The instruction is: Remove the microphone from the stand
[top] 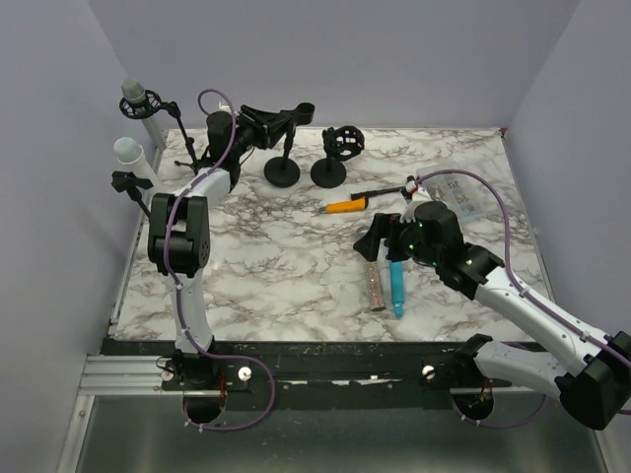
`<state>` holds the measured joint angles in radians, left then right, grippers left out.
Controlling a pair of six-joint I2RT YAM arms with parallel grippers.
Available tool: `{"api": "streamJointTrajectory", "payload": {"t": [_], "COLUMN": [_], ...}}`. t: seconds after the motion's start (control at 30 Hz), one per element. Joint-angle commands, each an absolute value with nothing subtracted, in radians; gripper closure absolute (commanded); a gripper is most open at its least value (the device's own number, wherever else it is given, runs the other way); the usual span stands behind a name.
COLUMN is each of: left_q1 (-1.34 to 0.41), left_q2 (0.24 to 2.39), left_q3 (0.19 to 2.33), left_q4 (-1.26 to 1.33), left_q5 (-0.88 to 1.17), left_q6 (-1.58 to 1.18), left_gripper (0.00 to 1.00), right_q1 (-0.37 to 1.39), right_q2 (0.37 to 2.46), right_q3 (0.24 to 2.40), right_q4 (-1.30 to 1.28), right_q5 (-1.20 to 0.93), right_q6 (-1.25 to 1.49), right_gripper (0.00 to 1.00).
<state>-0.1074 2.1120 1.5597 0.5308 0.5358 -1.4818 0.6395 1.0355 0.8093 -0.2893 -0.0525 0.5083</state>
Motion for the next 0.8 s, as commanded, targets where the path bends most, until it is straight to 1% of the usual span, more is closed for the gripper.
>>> {"api": "streamJointTrajectory", "payload": {"t": [0.0, 0.1, 0.13, 0.23, 0.3, 0.33, 0.53, 0.6, 0.77], "left_q1": [-0.109, -0.108, -0.108, -0.104, -0.098, -0.094, -0.083, -0.078, -0.056], "left_q2": [2.064, 2.026, 2.013, 1.979, 1.958, 1.945, 1.879, 1.853, 1.818], "left_q3": [1.475, 1.447, 1.441, 1.434, 1.407, 1.384, 1.348, 1.326, 1.312], "left_q4": [0.508, 0.461, 0.443, 0.386, 0.379, 0.379, 0.306, 0.296, 0.251], "left_q5": [0.552, 0.546, 0.546, 0.543, 0.546, 0.547, 0.547, 0.543, 0.55], "left_q6": [-1.477, -1.451, -1.439, -1.403, -1.409, -1.416, -1.354, -1.346, -1.307], "left_gripper": [0.86, 0.6, 0.54, 0.48, 0.41, 0.36, 0.15, 0.02, 0.01], "right_q1": [0.635, 0.635, 0.634, 0.634, 0.635, 0.635, 0.635, 0.635, 0.634], "right_q2": [1.014, 1.001, 0.998, 0.988, 0.977, 0.973, 0.957, 0.956, 0.957], "right_q3": [0.797, 0.787, 0.786, 0.788, 0.779, 0.778, 0.77, 0.771, 0.756], "right_q4": [-0.297, -0.293, -0.293, -0.301, -0.294, -0.292, -0.297, -0.295, -0.279], "right_q5": [-0.055, -0.061, -0.063, -0.069, -0.072, -0.072, -0.073, -0.07, -0.095], "right_q6": [0.525, 0.535, 0.538, 0.546, 0.553, 0.554, 0.56, 0.562, 0.57], "right_gripper": [0.0, 0.0, 0.0, 0.0, 0.0, 0.0, 0.0, 0.0, 0.0]}}
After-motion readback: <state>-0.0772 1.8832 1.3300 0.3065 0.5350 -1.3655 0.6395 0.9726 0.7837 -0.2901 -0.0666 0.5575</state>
